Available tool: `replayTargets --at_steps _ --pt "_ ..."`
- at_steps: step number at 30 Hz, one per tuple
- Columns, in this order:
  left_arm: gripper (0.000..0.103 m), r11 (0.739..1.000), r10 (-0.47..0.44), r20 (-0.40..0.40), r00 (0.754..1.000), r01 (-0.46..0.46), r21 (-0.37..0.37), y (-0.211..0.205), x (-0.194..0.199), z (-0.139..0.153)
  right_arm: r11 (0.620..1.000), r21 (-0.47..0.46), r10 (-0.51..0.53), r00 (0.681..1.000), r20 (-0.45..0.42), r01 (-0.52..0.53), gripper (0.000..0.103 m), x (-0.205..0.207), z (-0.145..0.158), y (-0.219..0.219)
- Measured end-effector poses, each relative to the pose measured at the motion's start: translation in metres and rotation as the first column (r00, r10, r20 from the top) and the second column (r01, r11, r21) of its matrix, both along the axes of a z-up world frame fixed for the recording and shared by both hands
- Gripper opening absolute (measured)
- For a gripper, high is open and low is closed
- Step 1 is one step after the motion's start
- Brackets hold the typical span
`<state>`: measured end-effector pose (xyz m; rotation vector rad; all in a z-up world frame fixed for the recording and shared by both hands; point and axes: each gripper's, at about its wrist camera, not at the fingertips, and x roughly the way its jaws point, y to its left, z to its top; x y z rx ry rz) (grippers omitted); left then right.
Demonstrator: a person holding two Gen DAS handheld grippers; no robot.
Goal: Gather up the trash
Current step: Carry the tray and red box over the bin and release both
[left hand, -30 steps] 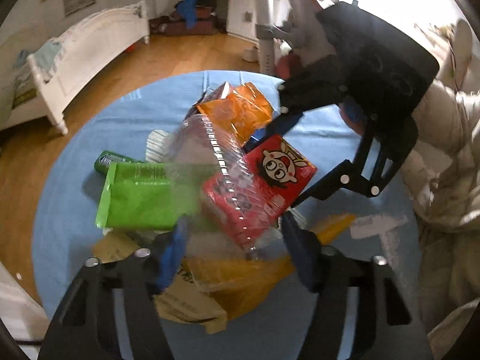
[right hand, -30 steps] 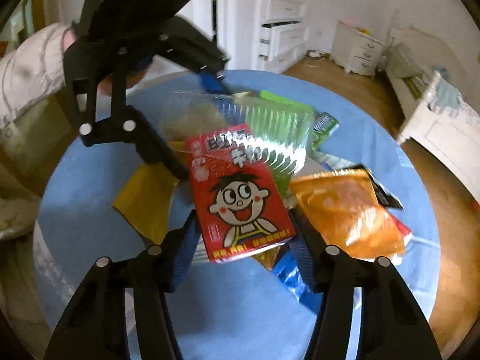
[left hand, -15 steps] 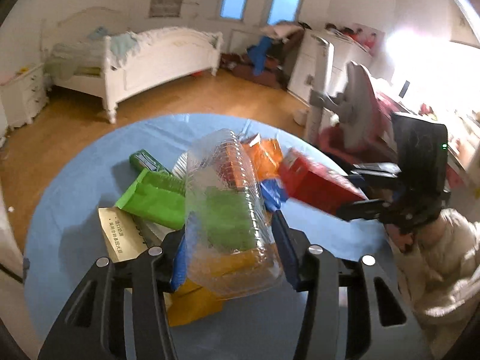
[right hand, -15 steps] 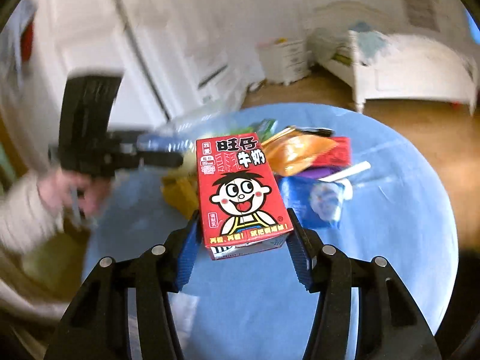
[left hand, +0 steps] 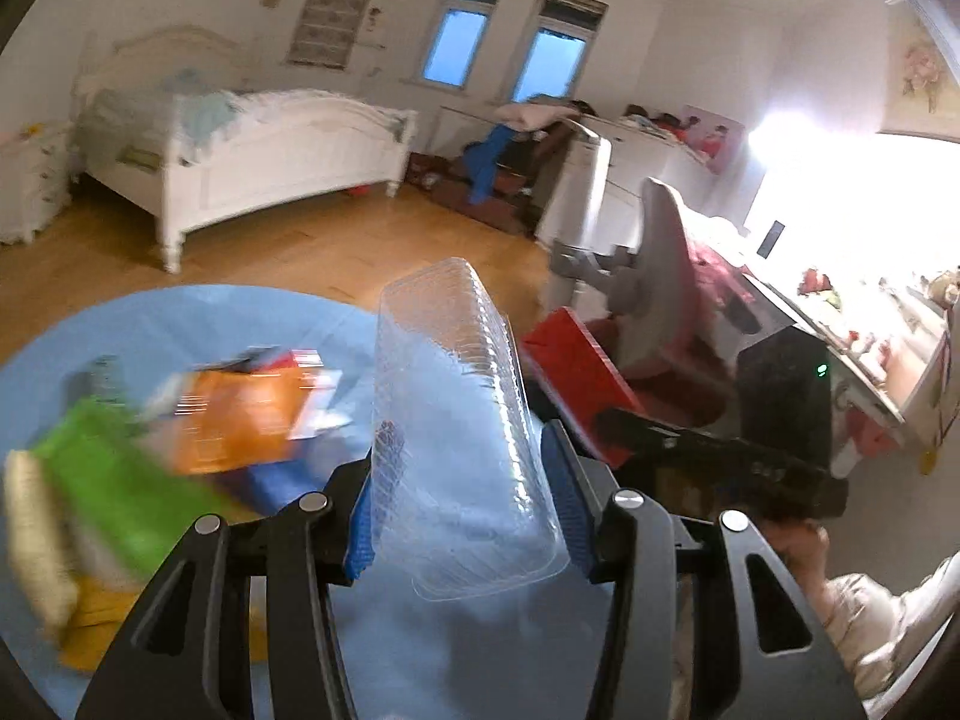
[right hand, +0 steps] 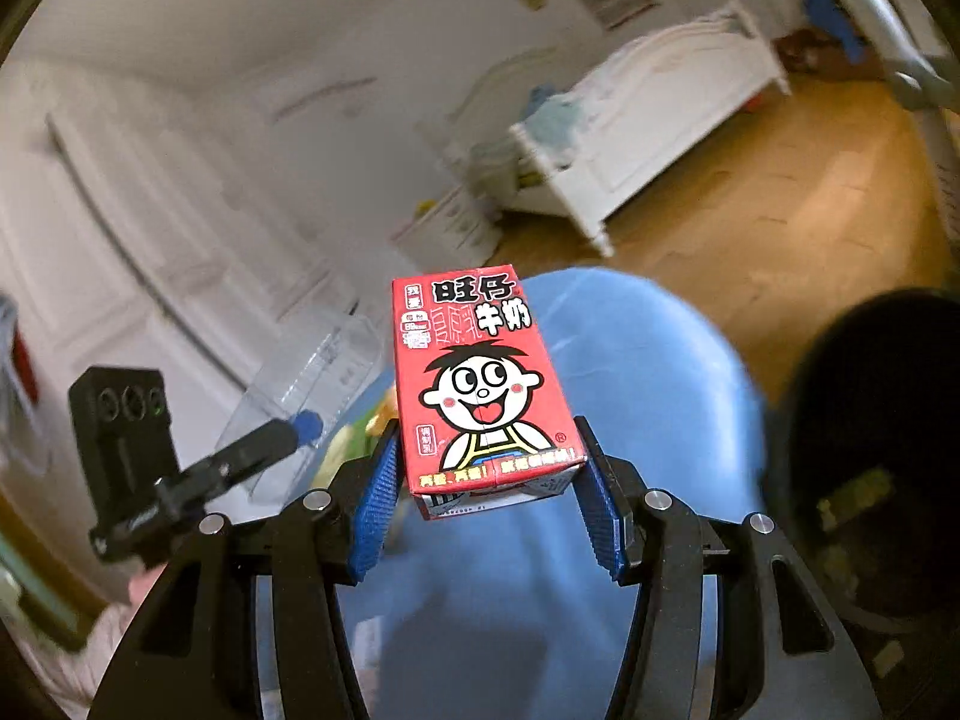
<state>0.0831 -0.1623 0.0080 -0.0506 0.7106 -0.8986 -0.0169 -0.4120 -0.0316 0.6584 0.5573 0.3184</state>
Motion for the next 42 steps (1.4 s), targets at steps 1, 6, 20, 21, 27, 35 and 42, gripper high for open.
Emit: replayTargets --at_steps 1,6,20,21,27,35,42 --pt "0.048 1.000 -0.014 -0.015 1.000 0.014 -0.009 -0.013 0.000 -0.002 0.999 0.011 -0.032 0.999 -0.005 0.032 0.054 -0.006 -0.003 -0.013" --pt "0.048 0.995 -0.097 -0.065 0.993 0.095 -0.027 -0.082 -0.003 -0.017 0.985 0.070 -0.154 0.987 -0.046 0.157 0.054 -0.026 -0.025 -0.065" --pt "0.048 0.983 -0.165 -0.205 0.965 0.179 0.050 -0.194 0.006 -0.070 0.895 0.212 -0.349 0.912 -0.216 0.393 0.055 -0.062 -0.098 -0.170" --pt "0.048 0.982 -0.165 -0.209 0.964 0.181 0.060 -0.199 0.007 -0.073 0.892 0.217 -0.349 0.910 -0.223 0.396 0.055 -0.062 -0.101 -0.173" --pt "0.048 0.978 -0.170 -0.228 0.959 0.193 0.079 -0.218 0.010 -0.083 0.877 0.240 -0.357 0.898 -0.256 0.417 0.055 -0.062 -0.115 -0.181" --pt "0.067 0.971 -0.164 -0.210 0.964 0.195 0.139 -0.236 0.011 -0.085 0.856 0.269 -0.358 0.882 -0.306 0.441 0.070 -0.056 -0.123 -0.185" --pt "0.086 0.980 -0.146 -0.167 0.975 0.165 0.107 -0.223 0.009 -0.073 0.857 0.237 -0.385 0.874 -0.296 0.457 0.076 -0.056 -0.115 -0.182"
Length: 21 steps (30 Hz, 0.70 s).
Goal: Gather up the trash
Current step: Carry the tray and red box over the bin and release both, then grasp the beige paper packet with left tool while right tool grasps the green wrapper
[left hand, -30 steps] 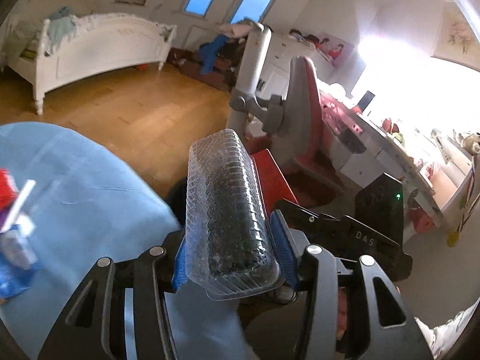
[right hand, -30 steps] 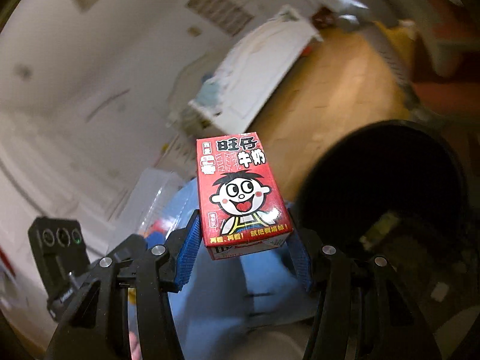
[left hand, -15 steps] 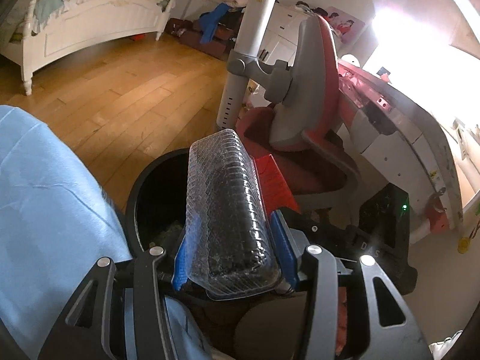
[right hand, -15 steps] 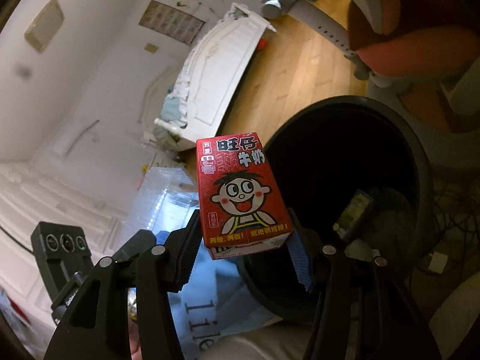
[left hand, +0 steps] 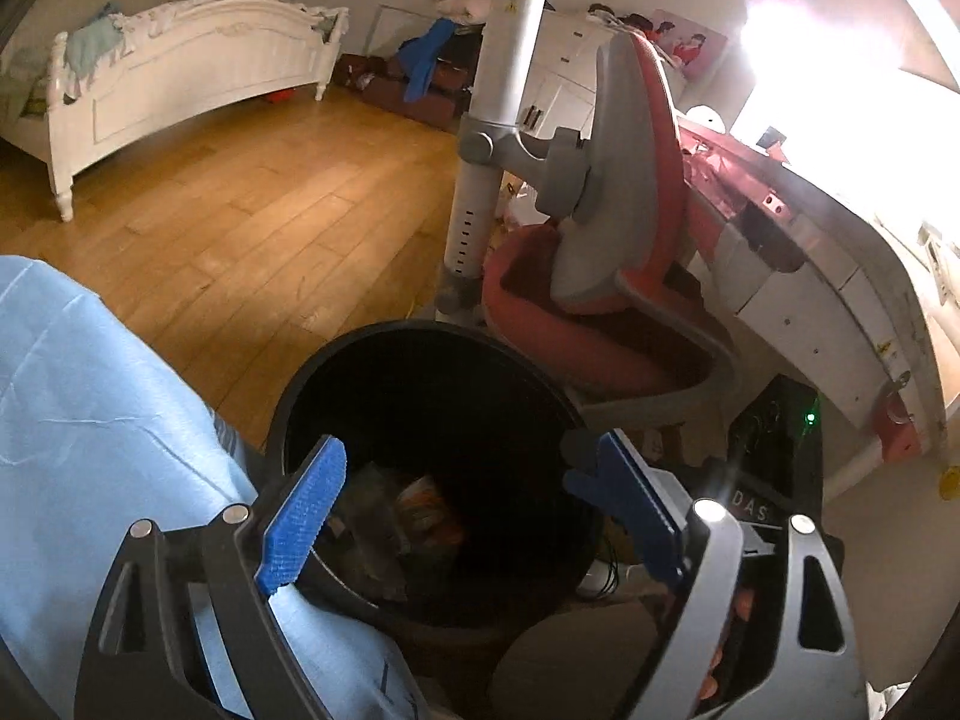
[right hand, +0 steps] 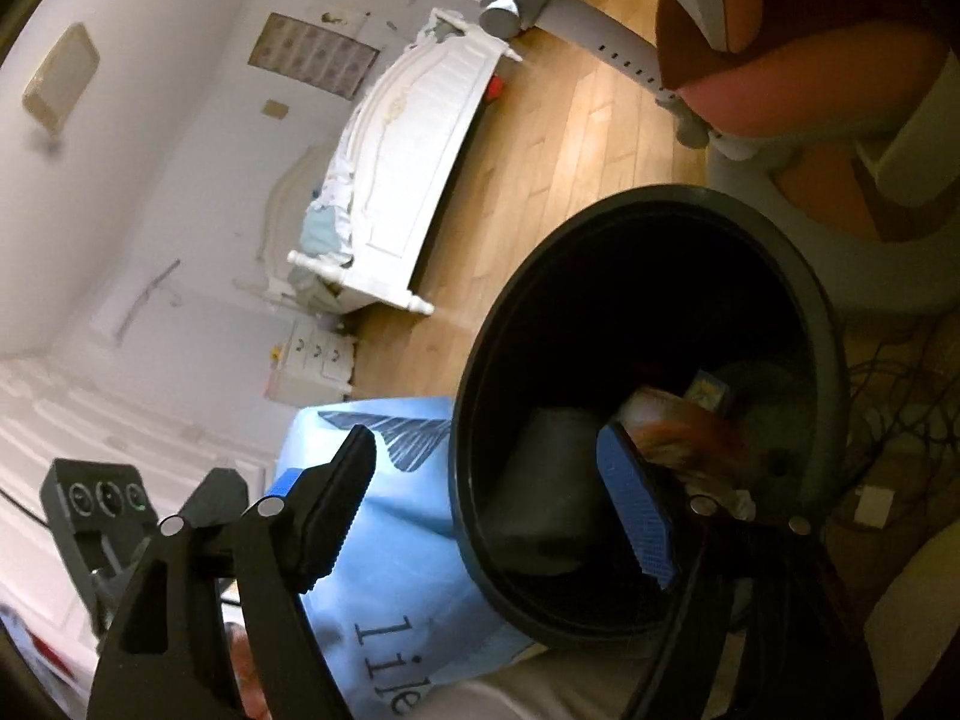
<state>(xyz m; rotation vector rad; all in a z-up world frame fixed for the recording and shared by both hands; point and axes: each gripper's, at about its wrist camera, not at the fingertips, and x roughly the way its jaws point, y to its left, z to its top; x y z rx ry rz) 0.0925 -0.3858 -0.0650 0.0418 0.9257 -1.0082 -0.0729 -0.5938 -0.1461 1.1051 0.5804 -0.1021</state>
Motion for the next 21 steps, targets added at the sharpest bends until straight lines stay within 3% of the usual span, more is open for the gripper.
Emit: replayTargets --at_steps 8,14,17,21 --pt "0.086 0.994 0.076 0.001 0.997 -0.075 -0.074 0.046 -0.001 0.022 0.994 -0.076 0.076 0.997 -0.009 -0.077 0.076 0.014 0.018 0.033" --pt "0.086 0.967 0.222 -0.002 0.975 -0.220 -0.128 0.118 0.000 0.040 0.959 -0.198 0.207 0.978 -0.002 -0.203 0.076 0.042 0.049 0.084" --pt "0.086 0.934 0.331 0.021 0.943 -0.325 -0.147 0.169 -0.001 0.050 0.914 -0.275 0.310 0.951 -0.001 -0.299 0.076 0.060 0.068 0.121" --pt "0.086 0.863 0.493 0.056 0.868 -0.480 -0.158 0.249 -0.002 0.059 0.814 -0.391 0.467 0.884 0.001 -0.430 0.076 0.084 0.097 0.185"
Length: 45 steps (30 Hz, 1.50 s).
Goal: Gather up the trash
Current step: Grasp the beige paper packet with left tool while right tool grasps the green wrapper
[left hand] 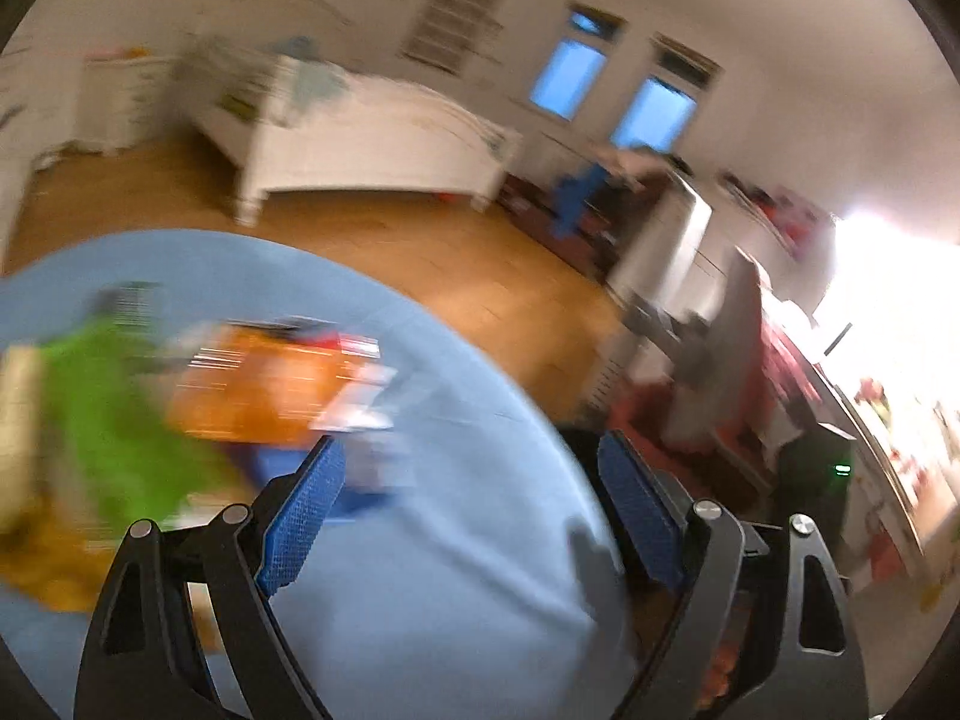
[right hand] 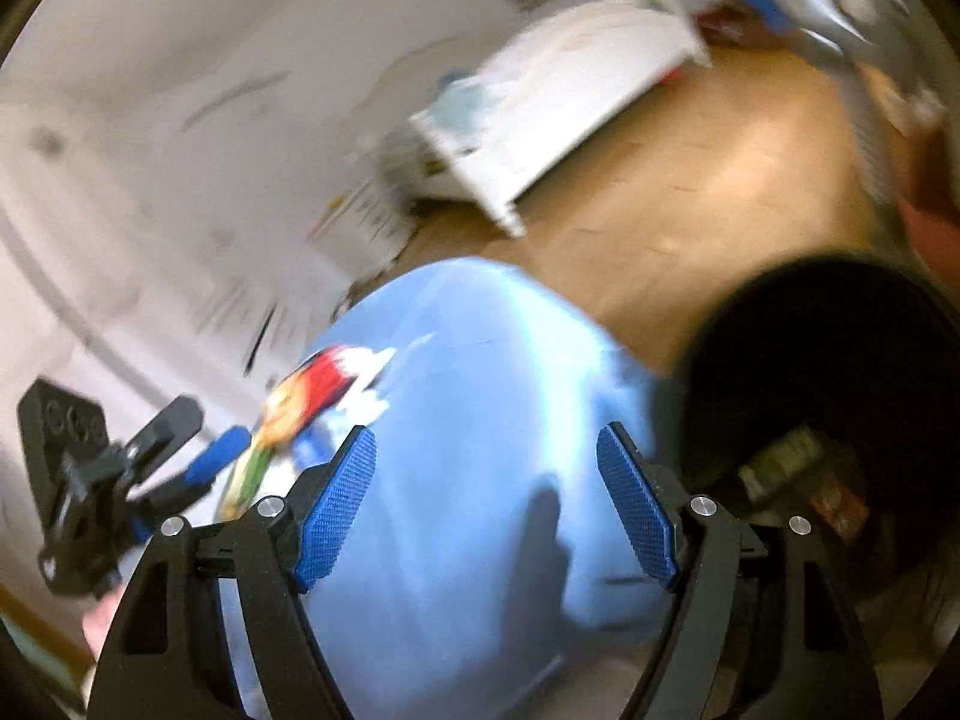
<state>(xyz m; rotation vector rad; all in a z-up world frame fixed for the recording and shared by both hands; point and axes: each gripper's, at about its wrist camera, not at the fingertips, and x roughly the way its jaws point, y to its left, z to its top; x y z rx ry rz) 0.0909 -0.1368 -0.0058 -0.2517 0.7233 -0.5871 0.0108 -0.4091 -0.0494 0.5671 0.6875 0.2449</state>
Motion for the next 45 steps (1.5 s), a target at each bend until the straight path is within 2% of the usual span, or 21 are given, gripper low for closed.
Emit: replayTargets --at_steps 4,7,9,13,15,18,22,23,24,25,26,27,28,30,33,39,42,45 --pt "0.086 0.985 0.163 0.016 0.986 -0.164 0.058 0.073 0.004 -0.002 0.978 -0.101 0.191 0.980 0.054 -0.185 0.076 0.028 0.030 0.073" --pt "0.086 0.960 0.262 -0.014 0.965 -0.259 0.106 0.117 0.015 -0.012 0.934 -0.191 0.318 0.946 0.060 -0.302 0.076 0.052 0.048 0.129" --pt "0.086 0.953 0.289 -0.048 0.956 -0.282 0.114 0.142 0.025 -0.020 0.894 -0.249 0.395 0.917 0.049 -0.372 0.076 0.067 0.056 0.167" --pt "0.084 0.951 0.291 -0.102 0.951 -0.277 0.135 0.168 0.045 -0.036 0.772 -0.405 0.527 0.850 -0.024 -0.490 0.076 0.094 0.060 0.243" --pt "0.079 0.955 0.279 -0.130 0.951 -0.261 0.143 0.176 0.055 -0.043 0.725 -0.454 0.535 0.839 -0.102 -0.518 0.076 0.116 0.051 0.272" --pt "0.067 0.959 0.257 -0.157 0.953 -0.231 0.166 0.181 0.068 -0.053 0.685 -0.498 0.511 0.838 -0.192 -0.532 0.076 0.136 0.037 0.287" --pt "0.058 0.960 0.242 -0.177 0.954 -0.209 0.186 0.189 0.070 -0.065 0.616 -0.516 0.531 0.798 -0.286 -0.595 0.076 0.151 0.021 0.302" --pt "0.055 0.962 0.237 -0.176 0.955 -0.206 0.177 0.190 0.070 -0.064 0.601 -0.521 0.538 0.789 -0.296 -0.605 0.074 0.152 0.018 0.307" --pt "0.052 0.963 0.233 -0.178 0.956 -0.201 0.181 0.190 0.070 -0.065 0.584 -0.530 0.544 0.781 -0.306 -0.614 0.065 0.152 0.017 0.312" --pt "0.047 0.961 0.236 -0.178 0.955 -0.202 0.186 0.191 0.071 -0.065 0.574 -0.537 0.545 0.778 -0.313 -0.618 0.063 0.151 0.015 0.315" --pt "0.038 0.962 0.235 -0.180 0.955 -0.202 0.185 0.191 0.071 -0.066 0.568 -0.547 0.545 0.779 -0.311 -0.615 0.061 0.149 0.013 0.318" --pt "0.035 0.962 0.235 -0.184 0.954 -0.201 0.187 0.191 0.072 -0.066 0.567 -0.551 0.548 0.779 -0.303 -0.613 0.056 0.148 0.013 0.319" --pt "0.020 0.963 0.231 -0.191 0.954 -0.197 0.182 0.192 0.072 -0.067 0.571 -0.550 0.551 0.781 -0.293 -0.609 0.054 0.145 0.013 0.318" --pt "0.017 0.966 0.225 -0.194 0.955 -0.193 0.170 0.193 0.071 -0.066 0.600 -0.534 0.555 0.791 -0.259 -0.596 0.036 0.141 0.020 0.313" --pt "0.017 0.962 0.232 -0.146 0.962 -0.204 0.181 0.192 0.063 -0.057 0.654 -0.492 0.548 0.809 -0.213 -0.574 0.024 0.137 0.032 0.298" --pt "0.017 0.966 0.246 -0.040 0.968 -0.241 0.095 0.193 0.037 -0.020 0.805 -0.337 0.507 0.861 -0.038 -0.488 0.023 0.109 0.069 0.239" --pt "0.017 0.973 0.221 0.015 0.975 -0.221 0.066 0.177 0.025 0.006 0.867 -0.253 0.453 0.891 0.043 -0.429 0.023 0.094 0.083 0.207" --pt "0.017 0.984 0.167 0.059 0.984 -0.170 0.049 0.150 0.017 0.024 0.912 -0.198 0.381 0.919 0.095 -0.358 0.023 0.079 0.093 0.170"
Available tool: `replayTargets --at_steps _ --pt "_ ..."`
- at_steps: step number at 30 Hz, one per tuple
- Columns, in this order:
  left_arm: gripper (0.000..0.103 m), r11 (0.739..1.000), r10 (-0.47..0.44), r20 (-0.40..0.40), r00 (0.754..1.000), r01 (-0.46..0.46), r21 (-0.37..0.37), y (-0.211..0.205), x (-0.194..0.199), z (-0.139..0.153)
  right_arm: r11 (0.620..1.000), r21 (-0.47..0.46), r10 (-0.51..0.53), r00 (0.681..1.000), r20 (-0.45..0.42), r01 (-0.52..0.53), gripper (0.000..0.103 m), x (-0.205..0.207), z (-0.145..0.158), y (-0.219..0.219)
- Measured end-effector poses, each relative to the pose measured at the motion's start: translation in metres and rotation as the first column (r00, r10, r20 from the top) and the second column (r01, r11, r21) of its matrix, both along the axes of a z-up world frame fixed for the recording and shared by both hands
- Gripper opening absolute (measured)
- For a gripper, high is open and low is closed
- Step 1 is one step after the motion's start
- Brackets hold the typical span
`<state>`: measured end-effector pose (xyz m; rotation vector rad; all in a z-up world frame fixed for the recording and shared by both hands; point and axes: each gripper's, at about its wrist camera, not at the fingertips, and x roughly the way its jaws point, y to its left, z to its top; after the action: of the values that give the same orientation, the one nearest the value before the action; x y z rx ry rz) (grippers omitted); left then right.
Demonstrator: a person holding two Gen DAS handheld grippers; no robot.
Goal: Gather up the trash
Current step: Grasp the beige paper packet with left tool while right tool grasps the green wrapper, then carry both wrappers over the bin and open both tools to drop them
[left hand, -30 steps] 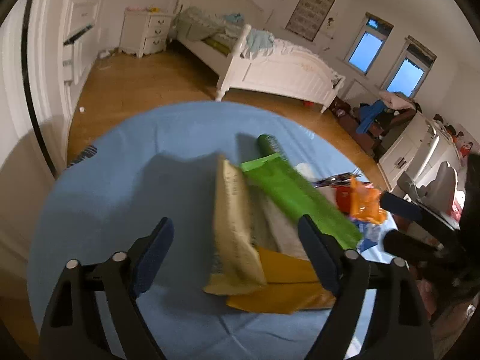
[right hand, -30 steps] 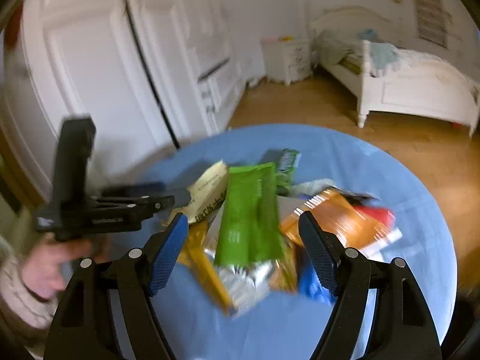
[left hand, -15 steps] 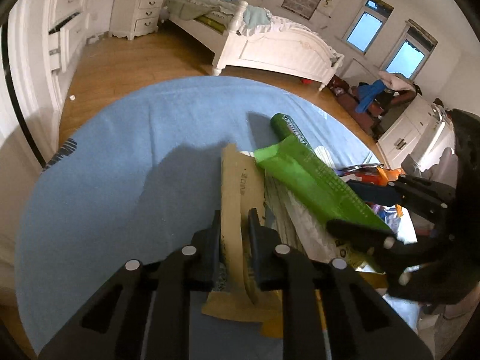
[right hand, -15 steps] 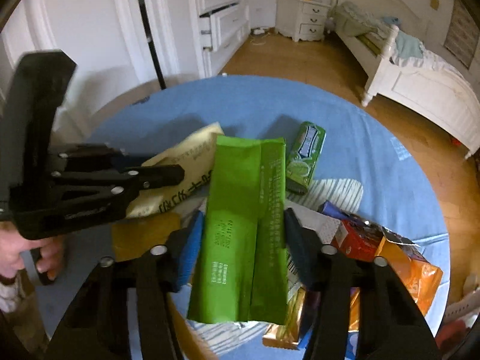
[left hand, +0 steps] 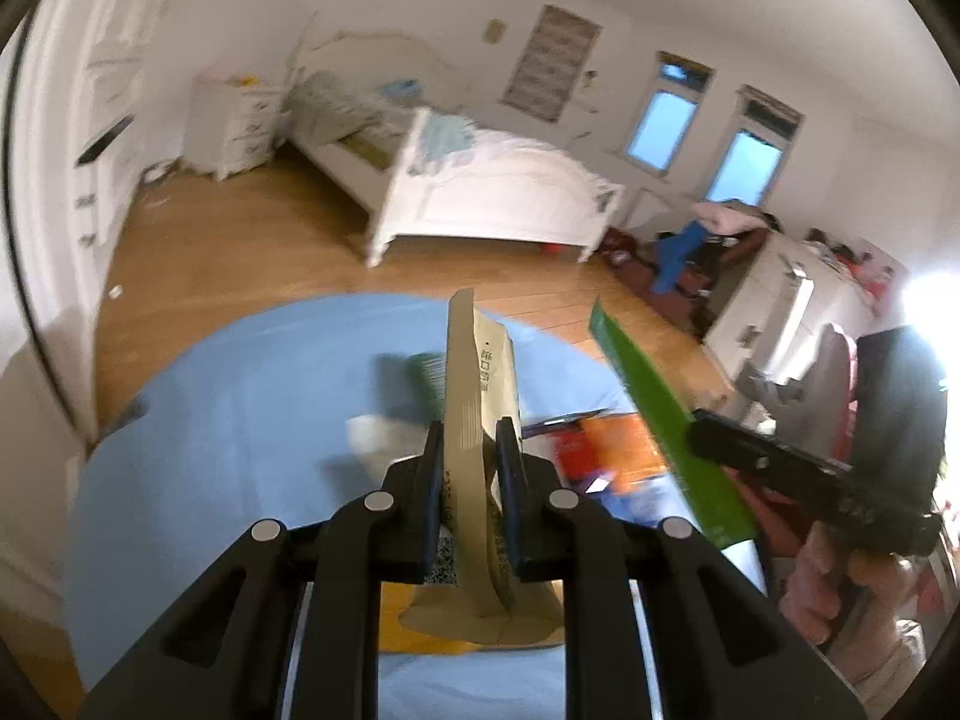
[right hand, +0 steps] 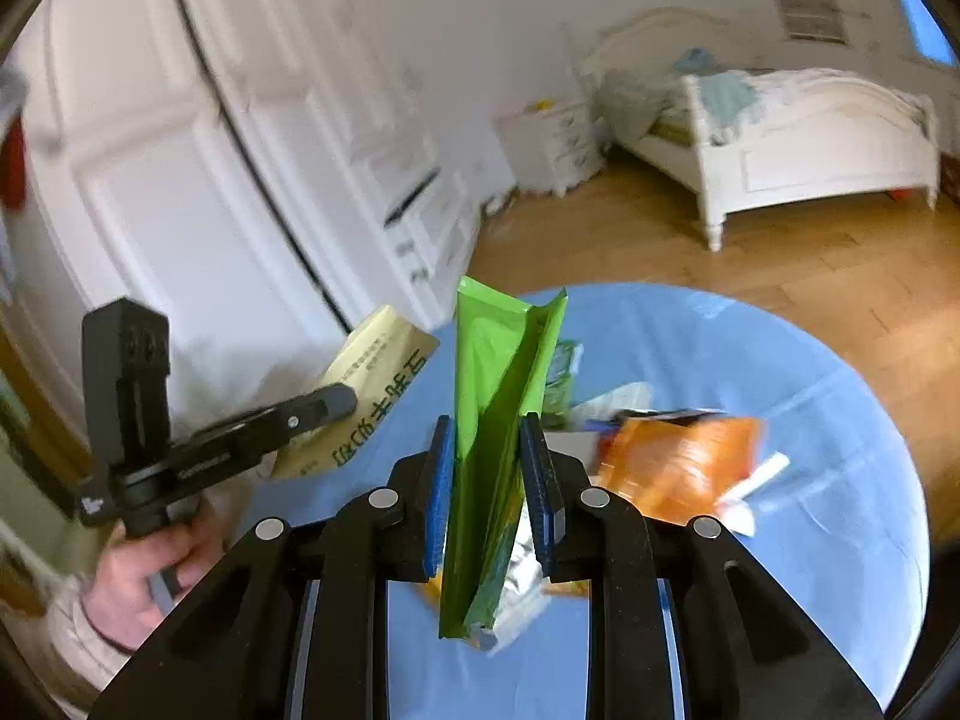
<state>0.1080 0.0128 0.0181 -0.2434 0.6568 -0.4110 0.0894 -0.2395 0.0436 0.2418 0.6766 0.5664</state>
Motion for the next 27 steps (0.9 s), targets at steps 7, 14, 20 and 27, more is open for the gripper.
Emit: replayTargets --at_steps 7,14,20,27 --pt "0.017 0.982 -0.190 0.033 0.981 0.191 -0.015 -0.103 -0.003 0.013 0.978 0.093 -0.188 0.982 -0.010 0.188 0.023 -0.036 -0.009 -0.089" --pt "0.017 0.934 -0.355 -0.004 0.935 0.354 -0.035 -0.202 -0.002 -0.001 0.914 0.149 -0.372 0.926 -0.057 0.377 0.023 -0.068 -0.033 -0.178" --pt "0.017 0.887 -0.462 -0.071 0.884 0.459 -0.054 -0.281 0.000 -0.027 0.847 0.170 -0.491 0.864 -0.112 0.504 0.023 -0.087 -0.063 -0.244" --pt "0.017 0.837 -0.545 -0.144 0.826 0.546 -0.037 -0.354 0.001 -0.056 0.771 0.200 -0.574 0.795 -0.194 0.605 0.023 -0.109 -0.104 -0.300"
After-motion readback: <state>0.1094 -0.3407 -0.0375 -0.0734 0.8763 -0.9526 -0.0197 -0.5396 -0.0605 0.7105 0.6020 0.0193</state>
